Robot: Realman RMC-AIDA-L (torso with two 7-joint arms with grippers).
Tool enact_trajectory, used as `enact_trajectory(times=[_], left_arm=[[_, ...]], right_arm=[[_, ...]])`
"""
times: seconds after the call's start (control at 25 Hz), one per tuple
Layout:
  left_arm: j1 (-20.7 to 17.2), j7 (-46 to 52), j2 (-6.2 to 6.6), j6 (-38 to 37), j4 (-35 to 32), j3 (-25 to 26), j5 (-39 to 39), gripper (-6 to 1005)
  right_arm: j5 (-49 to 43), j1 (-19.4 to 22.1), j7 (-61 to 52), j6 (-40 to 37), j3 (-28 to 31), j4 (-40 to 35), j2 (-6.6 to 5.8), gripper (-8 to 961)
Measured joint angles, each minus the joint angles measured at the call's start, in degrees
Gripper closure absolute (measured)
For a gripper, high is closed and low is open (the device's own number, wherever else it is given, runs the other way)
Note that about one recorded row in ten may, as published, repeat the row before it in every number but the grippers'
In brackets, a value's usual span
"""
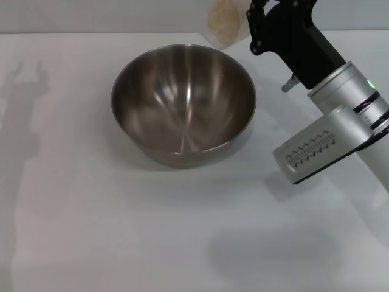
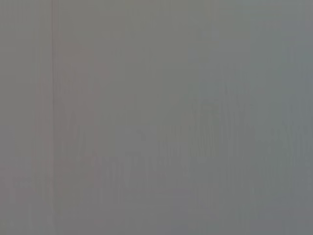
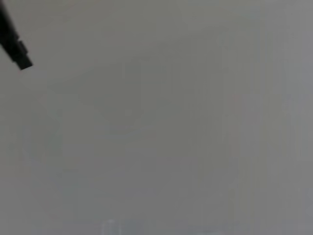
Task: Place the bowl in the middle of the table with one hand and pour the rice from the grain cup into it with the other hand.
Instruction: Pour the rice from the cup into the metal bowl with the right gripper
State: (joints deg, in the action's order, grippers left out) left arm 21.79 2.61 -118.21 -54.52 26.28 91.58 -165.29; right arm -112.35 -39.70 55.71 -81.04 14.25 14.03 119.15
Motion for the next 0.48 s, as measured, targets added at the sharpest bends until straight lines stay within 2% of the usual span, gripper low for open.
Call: enact_trajectory(times=[0.48], left_arm=[[0.1, 0.0, -0.11, -1.3, -0.1, 0.2, 0.2, 622]], right_arm=[[-2.4, -0.2, 15.3, -0.1, 0.2, 0.6, 0.07, 903]])
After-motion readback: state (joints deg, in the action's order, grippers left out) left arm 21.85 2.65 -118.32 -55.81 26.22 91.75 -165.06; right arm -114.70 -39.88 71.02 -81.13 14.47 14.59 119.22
